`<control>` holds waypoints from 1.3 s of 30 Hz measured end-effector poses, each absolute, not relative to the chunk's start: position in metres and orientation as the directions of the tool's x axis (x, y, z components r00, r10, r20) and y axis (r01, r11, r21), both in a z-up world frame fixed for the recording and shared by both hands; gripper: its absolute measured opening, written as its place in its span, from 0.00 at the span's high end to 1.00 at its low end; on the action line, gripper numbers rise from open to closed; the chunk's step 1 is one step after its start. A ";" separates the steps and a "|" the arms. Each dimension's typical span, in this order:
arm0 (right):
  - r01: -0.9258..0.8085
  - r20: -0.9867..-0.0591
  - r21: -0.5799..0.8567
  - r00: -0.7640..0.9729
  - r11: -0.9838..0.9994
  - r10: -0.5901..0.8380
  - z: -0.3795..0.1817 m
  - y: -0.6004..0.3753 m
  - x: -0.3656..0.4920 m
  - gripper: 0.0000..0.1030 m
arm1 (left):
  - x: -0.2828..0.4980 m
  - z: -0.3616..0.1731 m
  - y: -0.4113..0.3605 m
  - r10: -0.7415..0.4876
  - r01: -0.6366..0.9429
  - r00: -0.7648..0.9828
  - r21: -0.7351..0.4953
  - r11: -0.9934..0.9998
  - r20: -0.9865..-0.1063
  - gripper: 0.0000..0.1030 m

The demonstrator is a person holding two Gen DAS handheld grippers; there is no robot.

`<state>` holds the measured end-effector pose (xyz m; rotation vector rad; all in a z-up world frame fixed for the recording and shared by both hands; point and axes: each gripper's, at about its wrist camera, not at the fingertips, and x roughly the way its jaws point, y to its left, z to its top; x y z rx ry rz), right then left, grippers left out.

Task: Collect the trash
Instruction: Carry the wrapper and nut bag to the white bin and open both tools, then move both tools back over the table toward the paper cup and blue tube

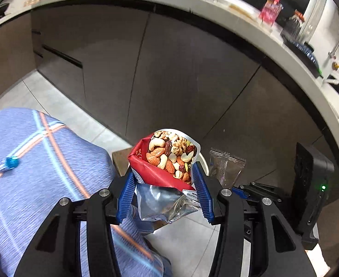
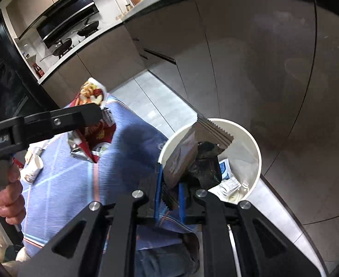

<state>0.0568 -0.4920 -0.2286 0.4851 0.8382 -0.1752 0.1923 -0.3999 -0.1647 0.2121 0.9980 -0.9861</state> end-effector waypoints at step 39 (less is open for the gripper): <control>0.298 -0.798 0.315 0.597 0.901 0.081 -0.296 -0.521 0.071 0.03 | 0.216 -0.220 -0.464 -0.507 0.743 0.228 -0.188 0.642 -0.831 0.08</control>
